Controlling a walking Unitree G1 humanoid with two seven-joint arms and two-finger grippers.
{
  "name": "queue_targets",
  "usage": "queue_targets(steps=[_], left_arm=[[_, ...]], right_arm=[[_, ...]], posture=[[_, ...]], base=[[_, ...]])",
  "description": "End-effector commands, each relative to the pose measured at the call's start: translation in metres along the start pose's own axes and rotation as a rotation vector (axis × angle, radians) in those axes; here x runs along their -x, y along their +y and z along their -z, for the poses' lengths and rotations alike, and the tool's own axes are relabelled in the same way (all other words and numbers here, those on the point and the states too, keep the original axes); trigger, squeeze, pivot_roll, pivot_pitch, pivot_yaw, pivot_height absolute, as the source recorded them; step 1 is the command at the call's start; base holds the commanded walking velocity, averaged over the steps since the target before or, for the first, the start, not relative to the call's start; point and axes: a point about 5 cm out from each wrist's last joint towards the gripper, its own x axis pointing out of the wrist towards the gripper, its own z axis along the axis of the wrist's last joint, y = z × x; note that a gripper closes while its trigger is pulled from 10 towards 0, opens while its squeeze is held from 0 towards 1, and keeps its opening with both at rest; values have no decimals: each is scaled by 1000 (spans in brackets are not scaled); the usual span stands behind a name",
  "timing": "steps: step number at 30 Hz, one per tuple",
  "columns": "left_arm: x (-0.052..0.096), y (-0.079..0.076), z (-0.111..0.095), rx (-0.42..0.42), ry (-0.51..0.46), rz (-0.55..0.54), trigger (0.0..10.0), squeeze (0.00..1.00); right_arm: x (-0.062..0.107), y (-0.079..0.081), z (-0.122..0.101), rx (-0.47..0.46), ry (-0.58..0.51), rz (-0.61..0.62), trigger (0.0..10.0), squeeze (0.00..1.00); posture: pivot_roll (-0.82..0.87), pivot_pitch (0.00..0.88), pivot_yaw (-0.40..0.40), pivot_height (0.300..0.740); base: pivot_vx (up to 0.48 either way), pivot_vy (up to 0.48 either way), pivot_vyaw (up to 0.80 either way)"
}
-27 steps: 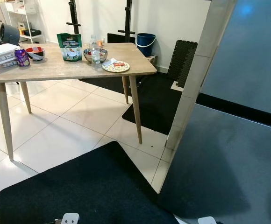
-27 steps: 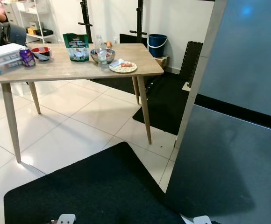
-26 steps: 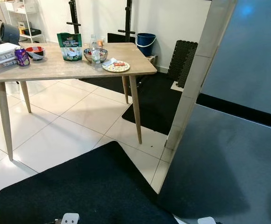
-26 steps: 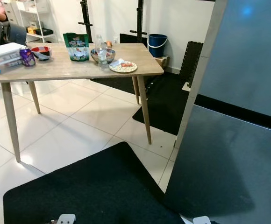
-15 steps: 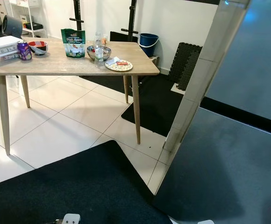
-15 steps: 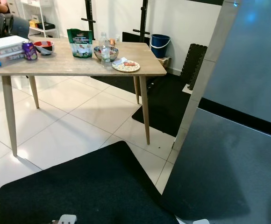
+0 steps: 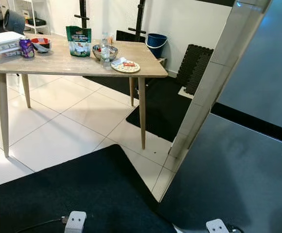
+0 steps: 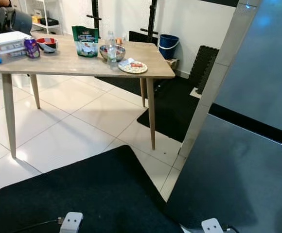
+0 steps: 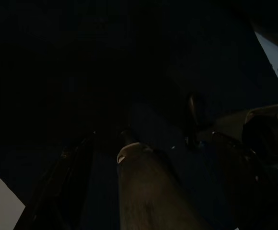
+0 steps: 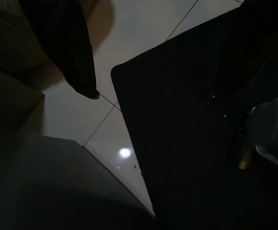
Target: Restocking fridge
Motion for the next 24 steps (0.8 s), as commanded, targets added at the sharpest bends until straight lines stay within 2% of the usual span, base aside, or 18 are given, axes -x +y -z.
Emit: queue_targets(steps=[1, 9, 15, 24], left_arm=[[-2, -11, 0, 31, -3, 21, 10000, 0], [-3, -22, 7, 39, 11, 41, 10000, 0], [-1, -18, 13, 13, 31, 29, 10000, 0], [-1, -11, 9, -17, 13, 6, 10000, 0]], right_arm=[[0, 1, 0, -7, 6, -4, 10000, 0], [-1, 6, -4, -23, -2, -27, 10000, 0], [-1, 9, 0, -59, 11, -41, 10000, 0], [0, 12, 7, -76, 29, -48, 10000, 0]], posture=[[84, 0, -106, 740], [69, 0, -102, 740], [56, 0, -89, 740], [59, 0, -79, 740]], base=[[0, 0, 0], [0, 0, 0], [0, 0, 0], [0, 0, 0]])
